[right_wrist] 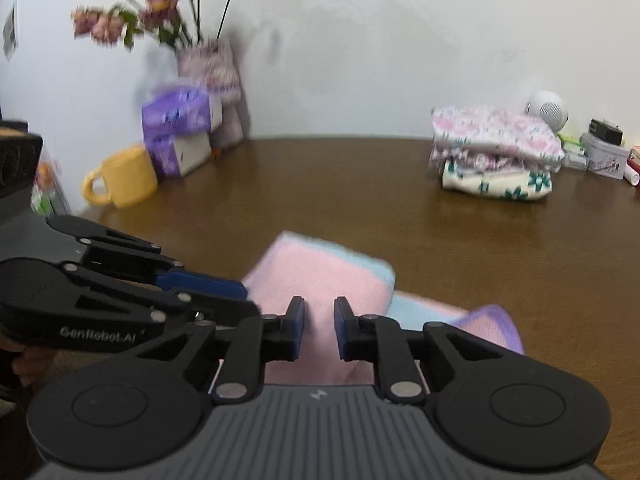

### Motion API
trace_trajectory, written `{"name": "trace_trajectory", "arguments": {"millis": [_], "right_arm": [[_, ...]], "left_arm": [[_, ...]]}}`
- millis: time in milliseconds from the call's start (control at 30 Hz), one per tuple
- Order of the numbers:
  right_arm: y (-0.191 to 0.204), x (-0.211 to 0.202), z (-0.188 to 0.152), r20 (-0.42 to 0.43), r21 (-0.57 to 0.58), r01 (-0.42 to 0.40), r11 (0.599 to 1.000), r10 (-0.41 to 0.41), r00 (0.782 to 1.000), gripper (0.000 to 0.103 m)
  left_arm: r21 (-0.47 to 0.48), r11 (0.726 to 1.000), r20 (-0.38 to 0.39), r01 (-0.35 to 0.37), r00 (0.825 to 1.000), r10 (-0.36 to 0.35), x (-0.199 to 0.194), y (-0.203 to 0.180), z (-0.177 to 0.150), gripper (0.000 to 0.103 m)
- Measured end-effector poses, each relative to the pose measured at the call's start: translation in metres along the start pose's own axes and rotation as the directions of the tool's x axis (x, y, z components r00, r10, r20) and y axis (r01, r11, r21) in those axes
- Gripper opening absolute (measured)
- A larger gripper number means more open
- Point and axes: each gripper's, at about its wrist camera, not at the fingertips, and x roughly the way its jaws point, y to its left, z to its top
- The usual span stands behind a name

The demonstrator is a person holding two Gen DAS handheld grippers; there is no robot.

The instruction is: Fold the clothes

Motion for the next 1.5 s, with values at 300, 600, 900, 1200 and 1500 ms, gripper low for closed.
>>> {"name": "trace_trajectory", "arguments": {"millis": [300, 600, 900, 1200, 1500], "right_arm": [[-0.010, 0.023, 0.006, -0.026, 0.024, 0.009, 1.000, -0.008, 1.000, 0.016], [-0.013, 0.021, 0.006, -0.017, 0.054, -0.007, 0.999, 0.008, 1.000, 0.016], [0.004, 0.005, -0.007, -0.030, 0.017, -0.028, 0.999, 0.029, 0.999, 0.017], [0.012, -0.008, -0.017, -0.023, 0.029, -0.019, 0.999, 0.020, 1.000, 0.018], [0.023, -0.065, -0.036, 0.019, -0.057, -0.014, 0.998, 0.015, 1.000, 0.018]], "left_arm": [[-0.019, 1.000, -0.084, 0.000, 0.996, -0.001, 0.041, 0.011, 0.008, 0.015], [-0.026, 0.999, -0.045, 0.026, 0.999, -0.028, 0.015, 0.010, 0.003, 0.016], [0.010, 1.000, -0.093, 0.028, 0.995, -0.027, 0.009, -0.003, -0.018, 0.015], [-0.031, 0.999, -0.065, 0.037, 0.997, -0.039, -0.009, -0.003, -0.028, 0.019], [0.093, 0.993, -0.060, 0.076, 0.996, -0.071, -0.060, -0.027, -0.062, 0.036]]}}
